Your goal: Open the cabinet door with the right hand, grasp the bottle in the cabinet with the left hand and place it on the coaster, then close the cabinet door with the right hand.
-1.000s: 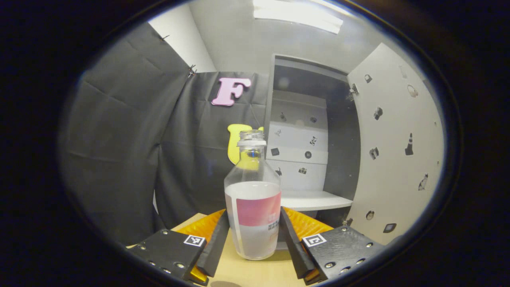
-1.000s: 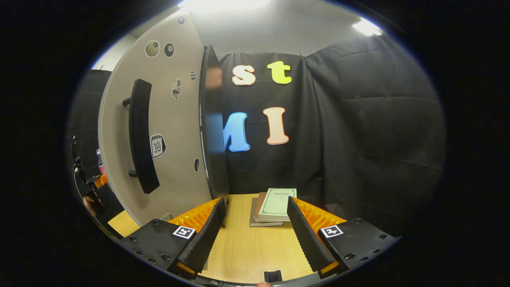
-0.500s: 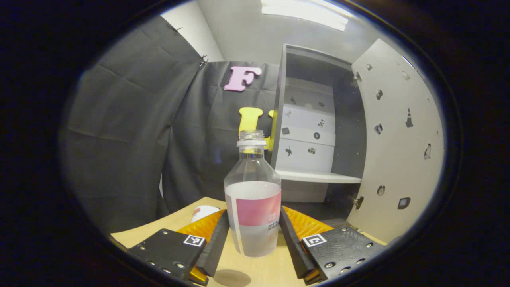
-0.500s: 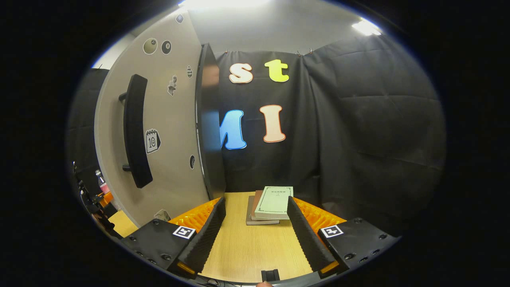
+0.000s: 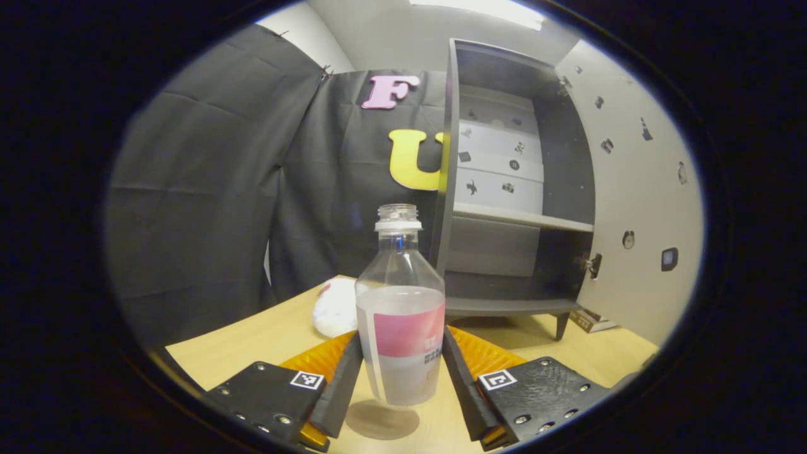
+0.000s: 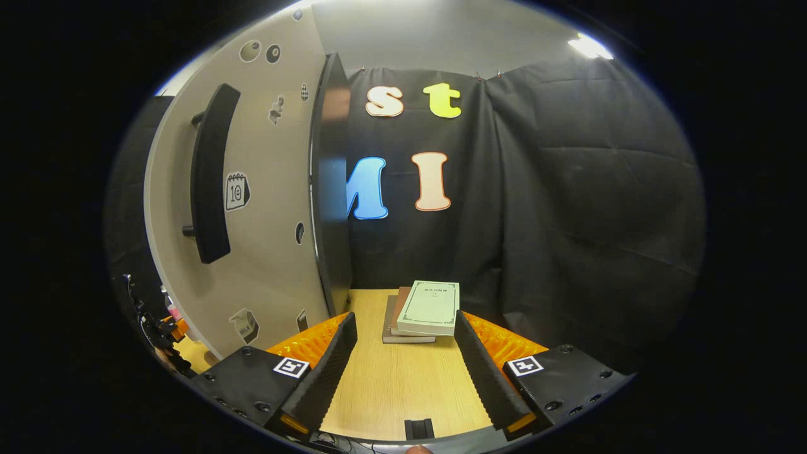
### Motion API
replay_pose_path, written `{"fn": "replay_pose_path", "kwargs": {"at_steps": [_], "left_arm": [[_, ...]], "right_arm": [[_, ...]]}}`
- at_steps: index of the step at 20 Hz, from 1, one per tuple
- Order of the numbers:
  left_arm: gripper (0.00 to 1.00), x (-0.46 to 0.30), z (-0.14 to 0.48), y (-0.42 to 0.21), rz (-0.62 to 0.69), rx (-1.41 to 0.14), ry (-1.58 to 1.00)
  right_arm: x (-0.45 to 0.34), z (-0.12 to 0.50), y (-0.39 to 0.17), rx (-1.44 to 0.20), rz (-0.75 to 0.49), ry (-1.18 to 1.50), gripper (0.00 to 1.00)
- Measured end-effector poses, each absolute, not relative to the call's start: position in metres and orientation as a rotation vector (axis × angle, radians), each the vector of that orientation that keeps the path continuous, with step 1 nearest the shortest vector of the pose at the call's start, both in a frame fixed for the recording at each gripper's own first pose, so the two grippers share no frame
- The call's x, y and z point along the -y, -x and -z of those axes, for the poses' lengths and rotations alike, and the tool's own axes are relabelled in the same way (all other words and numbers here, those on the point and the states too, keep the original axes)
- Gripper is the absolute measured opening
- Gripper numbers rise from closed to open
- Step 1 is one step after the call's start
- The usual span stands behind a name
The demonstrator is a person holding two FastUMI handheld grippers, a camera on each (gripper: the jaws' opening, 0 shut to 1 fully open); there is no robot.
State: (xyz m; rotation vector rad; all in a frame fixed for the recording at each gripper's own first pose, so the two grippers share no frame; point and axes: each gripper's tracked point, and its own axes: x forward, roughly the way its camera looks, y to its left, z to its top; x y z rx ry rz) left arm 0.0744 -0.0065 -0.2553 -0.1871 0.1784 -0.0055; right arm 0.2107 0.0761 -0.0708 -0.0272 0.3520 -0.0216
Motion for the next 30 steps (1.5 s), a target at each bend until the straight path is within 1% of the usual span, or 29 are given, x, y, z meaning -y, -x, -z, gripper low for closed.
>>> {"fn": "replay_pose_path", "kwargs": {"at_steps": [1,2,6,7,10,12,13,14,16,19,20,21,23,24,25,29,30], "left_arm": [[0.74,0.005,0.263,-0.074,-0.006,-0.184,0.19],[0.74,0.003,0.272,-0.072,-0.018,-0.189,0.194],[0.73,-0.001,0.296,-0.073,-0.045,-0.206,0.208],[0.72,-0.001,0.303,-0.074,-0.053,-0.211,0.198],[0.74,0.0,0.324,-0.074,-0.065,-0.239,0.167],[0.72,0.002,0.338,-0.072,-0.074,-0.257,0.159],[0.74,0.004,0.342,-0.069,-0.075,-0.263,0.161],[0.72,0.005,0.349,-0.066,-0.083,-0.281,0.157],[0.76,0.01,0.347,-0.064,-0.084,-0.269,0.136],[0.75,0.012,0.347,-0.064,-0.087,-0.283,0.119],[0.77,0.014,0.346,-0.064,-0.091,-0.289,0.121],[0.83,0.015,0.34,-0.063,-0.098,-0.289,0.119],[0.82,0.012,0.321,-0.061,-0.111,-0.272,0.106],[0.8,0.013,0.309,-0.06,-0.107,-0.259,0.103],[0.82,0.013,0.294,-0.058,-0.1,-0.242,0.097],[0.82,0.012,0.219,-0.047,-0.105,-0.165,0.058],[0.8,0.011,0.196,-0.043,-0.108,-0.146,0.055]], "right_arm": [[-0.078,0.074,-0.211,-0.359,0.02,0.034,0.98],[-0.079,0.079,-0.211,-0.368,0.018,0.036,0.98],[-0.084,0.093,-0.211,-0.402,0.011,0.024,0.98],[-0.084,0.095,-0.211,-0.41,0.01,0.021,0.98],[-0.082,0.099,-0.213,-0.42,0.015,0.012,0.98],[-0.077,0.101,-0.213,-0.422,0.027,0.008,0.98],[-0.076,0.101,-0.212,-0.425,0.03,0.002,0.98],[-0.076,0.101,-0.212,-0.426,0.031,-0.003,0.98],[-0.075,0.101,-0.212,-0.429,0.034,-0.001,0.98],[-0.072,0.104,-0.213,-0.432,0.035,0.009,0.98],[-0.074,0.104,-0.214,-0.429,0.031,0.005,0.98],[-0.075,0.103,-0.215,-0.426,0.025,0.003,0.98],[-0.077,0.102,-0.216,-0.419,0.012,0.007,0.98],[-0.079,0.1,-0.217,-0.414,0.004,0.009,0.98],[-0.08,0.097,-0.218,-0.406,-0.003,0.009,0.98],[-0.092,0.076,-0.225,-0.354,-0.058,-0.037,0.98],[-0.096,0.07,-0.227,-0.341,-0.078,-0.05,0.98]]}}
